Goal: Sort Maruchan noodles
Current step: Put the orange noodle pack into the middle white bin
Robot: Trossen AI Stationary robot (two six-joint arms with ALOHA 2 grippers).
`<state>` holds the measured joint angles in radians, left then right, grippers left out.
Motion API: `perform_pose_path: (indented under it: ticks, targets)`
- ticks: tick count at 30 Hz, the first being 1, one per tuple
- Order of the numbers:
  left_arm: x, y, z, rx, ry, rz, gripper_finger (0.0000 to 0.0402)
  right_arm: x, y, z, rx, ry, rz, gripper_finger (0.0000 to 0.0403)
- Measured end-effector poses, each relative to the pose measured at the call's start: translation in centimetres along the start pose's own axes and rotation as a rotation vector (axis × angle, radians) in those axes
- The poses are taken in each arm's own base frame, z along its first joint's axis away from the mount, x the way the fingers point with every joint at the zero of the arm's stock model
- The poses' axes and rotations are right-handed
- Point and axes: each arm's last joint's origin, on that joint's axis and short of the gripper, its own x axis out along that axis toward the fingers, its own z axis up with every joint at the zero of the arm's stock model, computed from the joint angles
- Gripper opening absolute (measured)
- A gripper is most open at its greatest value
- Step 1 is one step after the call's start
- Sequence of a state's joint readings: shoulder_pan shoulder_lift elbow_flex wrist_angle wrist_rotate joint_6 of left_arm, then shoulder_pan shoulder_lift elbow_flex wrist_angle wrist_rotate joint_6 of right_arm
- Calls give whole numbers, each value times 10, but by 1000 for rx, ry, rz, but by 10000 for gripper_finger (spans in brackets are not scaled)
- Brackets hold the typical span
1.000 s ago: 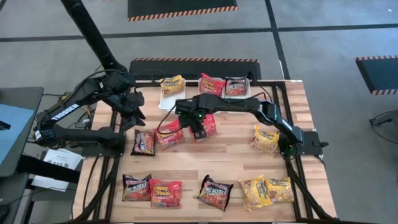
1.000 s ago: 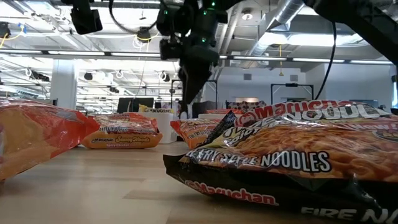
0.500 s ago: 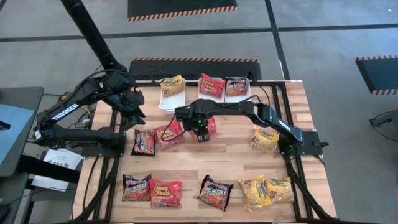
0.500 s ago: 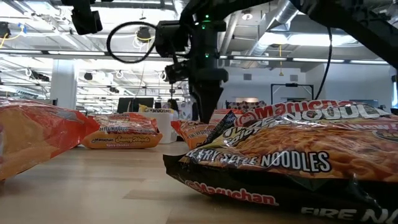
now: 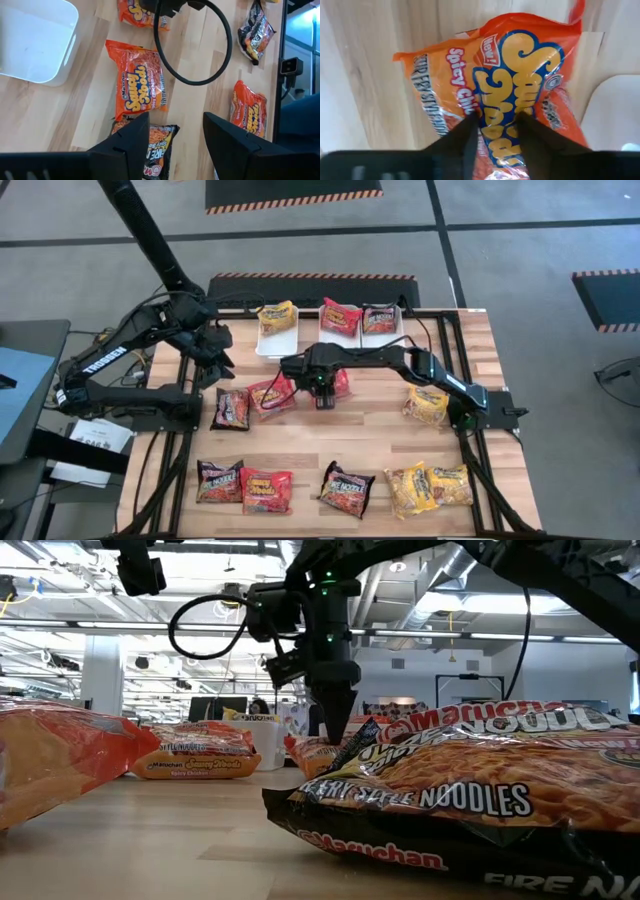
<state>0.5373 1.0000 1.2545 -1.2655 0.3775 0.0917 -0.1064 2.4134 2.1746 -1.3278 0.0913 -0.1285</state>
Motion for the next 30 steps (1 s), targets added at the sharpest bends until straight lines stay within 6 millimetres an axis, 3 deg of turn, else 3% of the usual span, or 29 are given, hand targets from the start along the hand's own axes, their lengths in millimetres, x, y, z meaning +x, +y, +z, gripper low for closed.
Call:
perform_pose_path:
  ticks: [7, 16, 24, 30]
  targets:
    - [0, 0, 0, 1, 0, 0, 171, 0, 5, 0, 20, -3, 58, 14]
    - [0, 0, 0, 0, 0, 0, 171, -15, 23, 2, 23, -8, 70, 5]
    - [0, 0, 0, -2, 0, 0, 171, -55, 32, -2, 76, -31, -46, 3]
    - [0, 0, 0, 1, 1, 1, 171, -80, 26, -15, 118, -48, -144, 3]
